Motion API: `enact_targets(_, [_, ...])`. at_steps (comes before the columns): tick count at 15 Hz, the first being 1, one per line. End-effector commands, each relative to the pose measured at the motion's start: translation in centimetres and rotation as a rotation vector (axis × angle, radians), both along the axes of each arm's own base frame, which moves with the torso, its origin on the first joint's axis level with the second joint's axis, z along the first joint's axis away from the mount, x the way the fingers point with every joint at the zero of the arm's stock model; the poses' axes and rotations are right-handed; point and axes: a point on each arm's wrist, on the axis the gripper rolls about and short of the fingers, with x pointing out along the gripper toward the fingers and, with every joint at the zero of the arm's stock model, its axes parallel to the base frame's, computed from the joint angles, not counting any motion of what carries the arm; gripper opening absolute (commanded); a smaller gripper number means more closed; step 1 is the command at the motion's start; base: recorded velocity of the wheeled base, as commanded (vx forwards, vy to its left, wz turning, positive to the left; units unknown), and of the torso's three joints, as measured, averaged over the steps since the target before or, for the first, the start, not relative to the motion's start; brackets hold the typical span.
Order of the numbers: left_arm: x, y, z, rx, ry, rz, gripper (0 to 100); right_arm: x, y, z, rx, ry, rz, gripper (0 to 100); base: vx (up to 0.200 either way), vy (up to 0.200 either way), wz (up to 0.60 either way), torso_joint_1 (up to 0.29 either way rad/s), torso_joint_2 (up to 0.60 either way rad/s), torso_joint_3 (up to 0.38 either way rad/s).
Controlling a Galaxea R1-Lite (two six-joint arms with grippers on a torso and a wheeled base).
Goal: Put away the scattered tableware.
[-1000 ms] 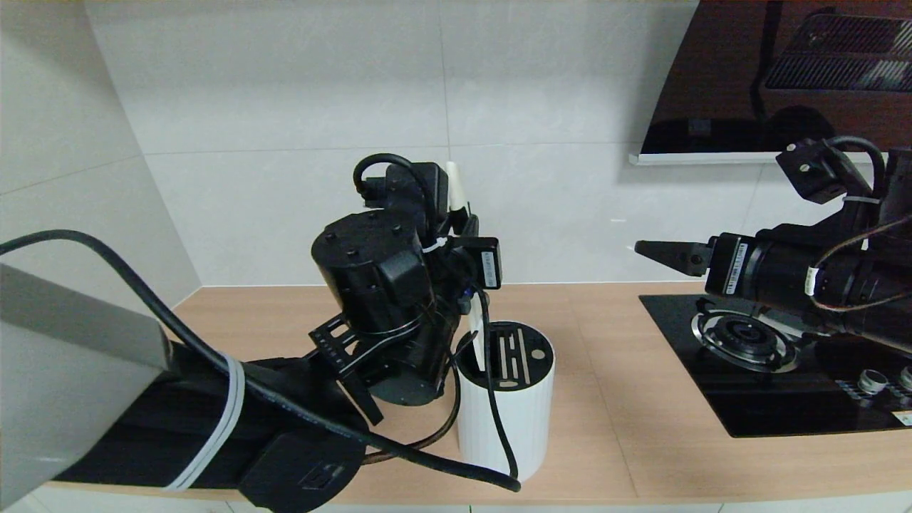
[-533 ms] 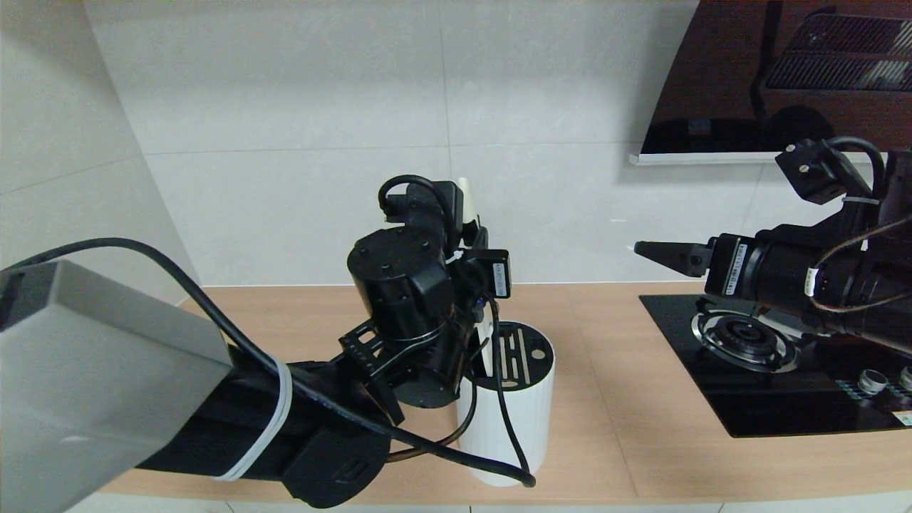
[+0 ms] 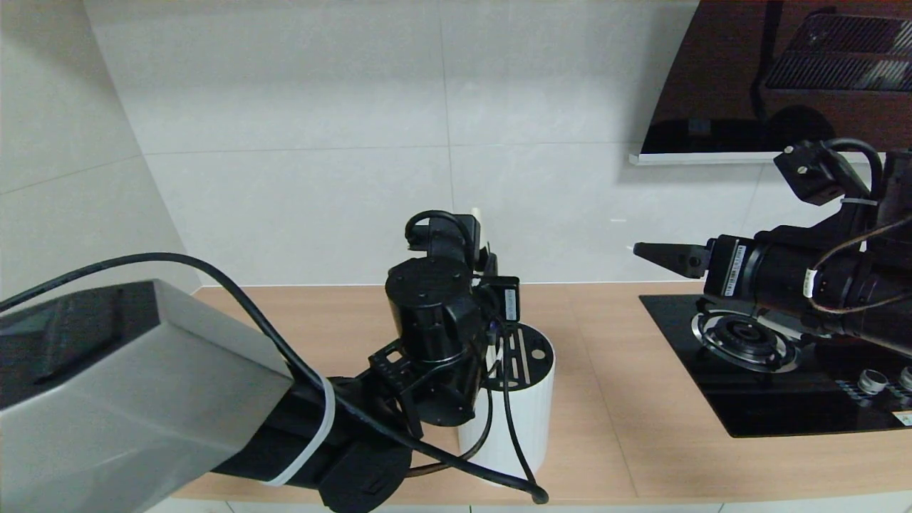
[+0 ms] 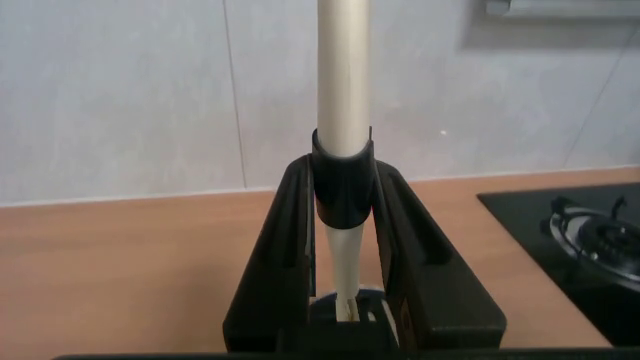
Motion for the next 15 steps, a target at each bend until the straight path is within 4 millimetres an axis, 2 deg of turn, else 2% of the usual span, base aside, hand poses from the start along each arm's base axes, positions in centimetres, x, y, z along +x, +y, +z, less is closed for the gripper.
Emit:
enact_targets(1, [0.4,-0.5,-1.8,0.025,0.034,0.0,0,0.1,0.0,-0.1,-0.001,0.003,0.0,100,0.0,0.0,0.0,0.0,0.0,0.0])
enact_targets(9, [0.4,-0.4,-6.6,0.086,0.105,0.003,0,0.1,0.1,-0.1,-0.002,0.004,0.0,100,0.0,0.0,0.0,0.0,0.0,0.0])
enact_targets(15, [-0.4,-0.8,-7.1,0.108,0.12,-0.018,0,0.2,0.1,-0.2,-0.004,0.008,0.0,100,0.0,0.0,0.0,0.0,0.0,0.0])
